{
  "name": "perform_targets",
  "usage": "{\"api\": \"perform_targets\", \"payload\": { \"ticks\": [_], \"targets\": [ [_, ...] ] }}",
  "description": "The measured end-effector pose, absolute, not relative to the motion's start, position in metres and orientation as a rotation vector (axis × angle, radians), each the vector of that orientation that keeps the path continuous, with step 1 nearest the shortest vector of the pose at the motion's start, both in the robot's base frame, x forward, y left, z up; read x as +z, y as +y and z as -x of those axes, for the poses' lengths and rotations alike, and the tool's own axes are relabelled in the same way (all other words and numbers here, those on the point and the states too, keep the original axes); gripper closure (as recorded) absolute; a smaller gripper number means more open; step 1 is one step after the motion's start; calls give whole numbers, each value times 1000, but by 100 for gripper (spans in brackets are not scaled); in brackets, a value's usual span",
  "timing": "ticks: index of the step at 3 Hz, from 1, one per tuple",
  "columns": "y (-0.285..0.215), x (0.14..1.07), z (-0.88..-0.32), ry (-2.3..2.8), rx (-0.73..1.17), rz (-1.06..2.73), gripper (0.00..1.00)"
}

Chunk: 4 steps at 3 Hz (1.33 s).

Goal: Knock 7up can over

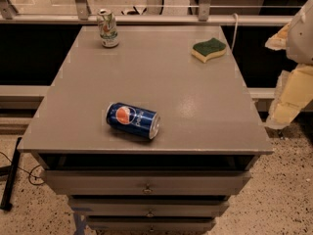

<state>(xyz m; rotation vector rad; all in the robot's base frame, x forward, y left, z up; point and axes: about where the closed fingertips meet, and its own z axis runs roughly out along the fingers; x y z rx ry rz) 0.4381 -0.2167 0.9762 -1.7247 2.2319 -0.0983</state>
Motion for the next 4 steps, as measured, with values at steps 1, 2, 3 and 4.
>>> {"api": "perform_targets", "payload": {
  "ticks": [1, 2, 3, 4],
  "targets": [
    [-217, 976, -438, 2232, -98, 1725, 0],
    [-201, 971, -459, 2156, -75, 1709, 0],
    [-167, 961, -521, 2036, -9, 1635, 0],
    [-129, 955, -582, 1959, 99, 1526, 0]
  ]
}}
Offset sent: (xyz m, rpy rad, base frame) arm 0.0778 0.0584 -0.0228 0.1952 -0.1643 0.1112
